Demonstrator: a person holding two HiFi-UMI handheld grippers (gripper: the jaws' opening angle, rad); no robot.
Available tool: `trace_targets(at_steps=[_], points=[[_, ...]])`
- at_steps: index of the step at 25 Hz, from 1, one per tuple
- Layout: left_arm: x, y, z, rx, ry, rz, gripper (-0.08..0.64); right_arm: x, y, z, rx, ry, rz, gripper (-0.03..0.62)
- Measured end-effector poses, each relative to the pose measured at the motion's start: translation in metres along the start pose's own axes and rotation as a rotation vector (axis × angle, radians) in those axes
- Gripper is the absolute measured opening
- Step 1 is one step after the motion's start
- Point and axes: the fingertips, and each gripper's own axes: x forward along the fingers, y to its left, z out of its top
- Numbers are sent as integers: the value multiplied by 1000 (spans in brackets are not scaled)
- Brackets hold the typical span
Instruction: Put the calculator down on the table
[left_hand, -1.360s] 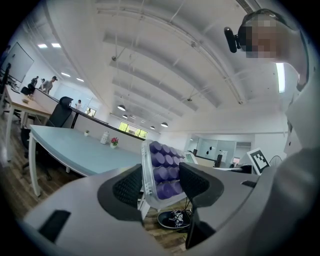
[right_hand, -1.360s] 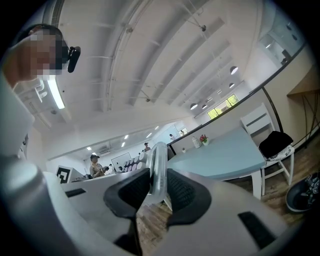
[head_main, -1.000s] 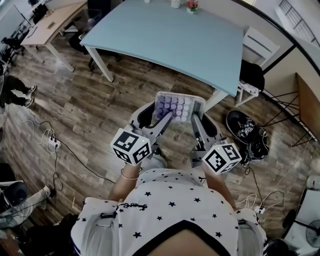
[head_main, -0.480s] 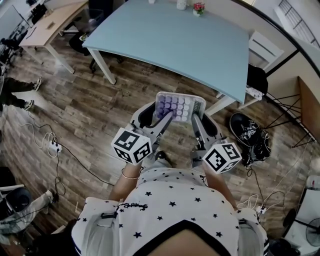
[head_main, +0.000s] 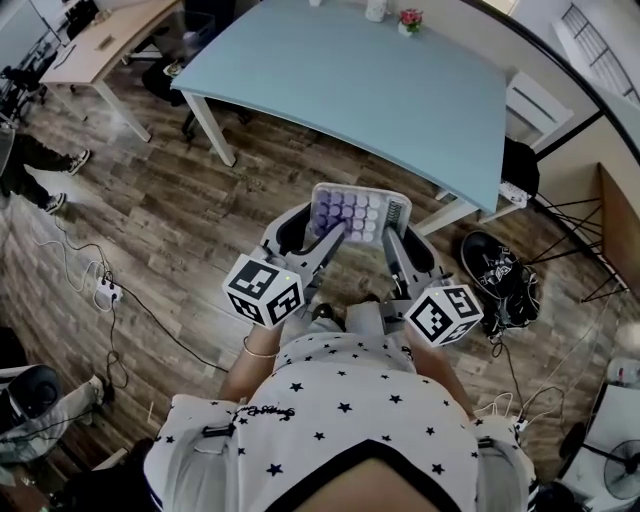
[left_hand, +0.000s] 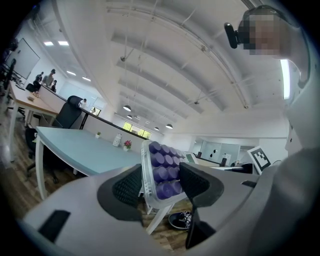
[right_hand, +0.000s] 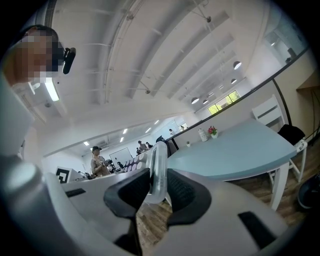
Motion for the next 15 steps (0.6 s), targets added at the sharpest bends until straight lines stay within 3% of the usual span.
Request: trace_targets(at_steps=[15], points=[[2,63,20,-11,-21,160,242,80,4,1,9,79,137,104]])
